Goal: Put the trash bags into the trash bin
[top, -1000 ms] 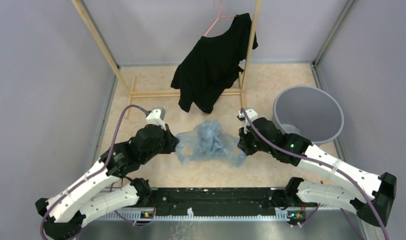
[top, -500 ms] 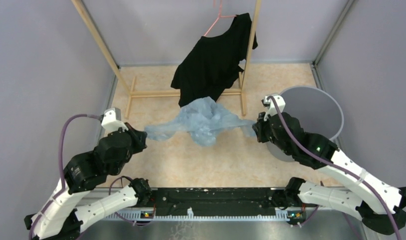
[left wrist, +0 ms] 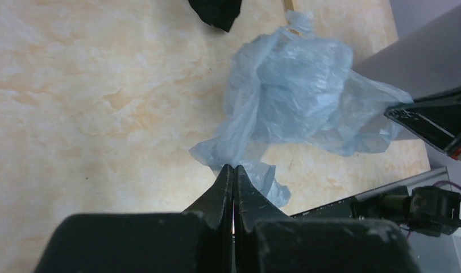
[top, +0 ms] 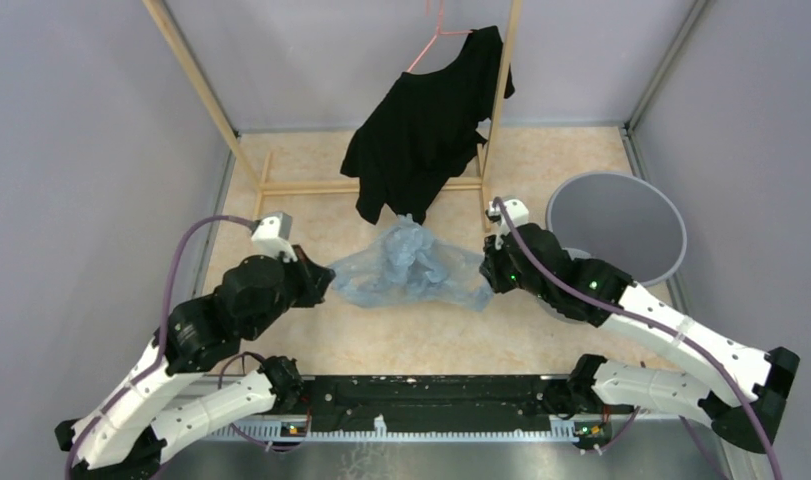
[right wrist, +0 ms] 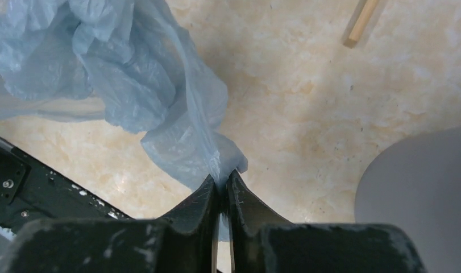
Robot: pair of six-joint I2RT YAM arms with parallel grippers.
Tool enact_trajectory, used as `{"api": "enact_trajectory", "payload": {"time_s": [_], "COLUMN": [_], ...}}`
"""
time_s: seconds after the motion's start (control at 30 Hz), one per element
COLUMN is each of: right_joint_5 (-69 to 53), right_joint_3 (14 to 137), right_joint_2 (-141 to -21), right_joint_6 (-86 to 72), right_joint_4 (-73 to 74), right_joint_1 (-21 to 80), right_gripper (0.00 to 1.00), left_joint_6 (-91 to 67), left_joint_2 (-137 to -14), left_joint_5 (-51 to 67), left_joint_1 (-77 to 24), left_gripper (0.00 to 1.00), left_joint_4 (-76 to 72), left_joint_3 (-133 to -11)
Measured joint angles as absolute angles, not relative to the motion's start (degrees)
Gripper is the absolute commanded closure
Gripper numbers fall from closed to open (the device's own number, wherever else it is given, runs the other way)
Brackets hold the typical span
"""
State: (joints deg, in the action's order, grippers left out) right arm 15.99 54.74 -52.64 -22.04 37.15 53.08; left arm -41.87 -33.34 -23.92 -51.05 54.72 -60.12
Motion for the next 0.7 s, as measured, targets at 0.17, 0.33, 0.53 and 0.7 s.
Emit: {"api": "enact_trajectory", "payload": {"time_s": [0.17, 0.33, 0.53, 0.7], "right_joint_5": [17.17, 18.63, 14.11, 7.57], "right_joint_3": [54.76, 58.37, 62.89, 60.62], "right_joint_2": [-57.17, -60.66, -63.31, -69.76], "right_joint_6": [-21.52, -19.53, -17.54, -19.81], "right_joint_4": [38.76, 42.57, 35.77, 22.33], "right_joint_1": [53.08, 53.17, 53.58, 51.83], "right_gripper": [0.45, 0.18, 0.14, 0.15], "left_joint_6": [-41.82, -42.28, -42.30, -42.85], "left_joint_2": [-37.06, -37.12, -36.88, -36.16], "left_joint_5": [-19.84, -17.34, -16.73, -16.69], "left_joint_1": [-51.05, -51.05, -51.05, -51.03], "left_gripper": [1.00, 1.00, 1.00, 1.00], "left_joint_4": [49.98, 47.48, 45.82, 45.80], "left_joint_3": [-56.16, -51.27, -51.11, -51.11]}}
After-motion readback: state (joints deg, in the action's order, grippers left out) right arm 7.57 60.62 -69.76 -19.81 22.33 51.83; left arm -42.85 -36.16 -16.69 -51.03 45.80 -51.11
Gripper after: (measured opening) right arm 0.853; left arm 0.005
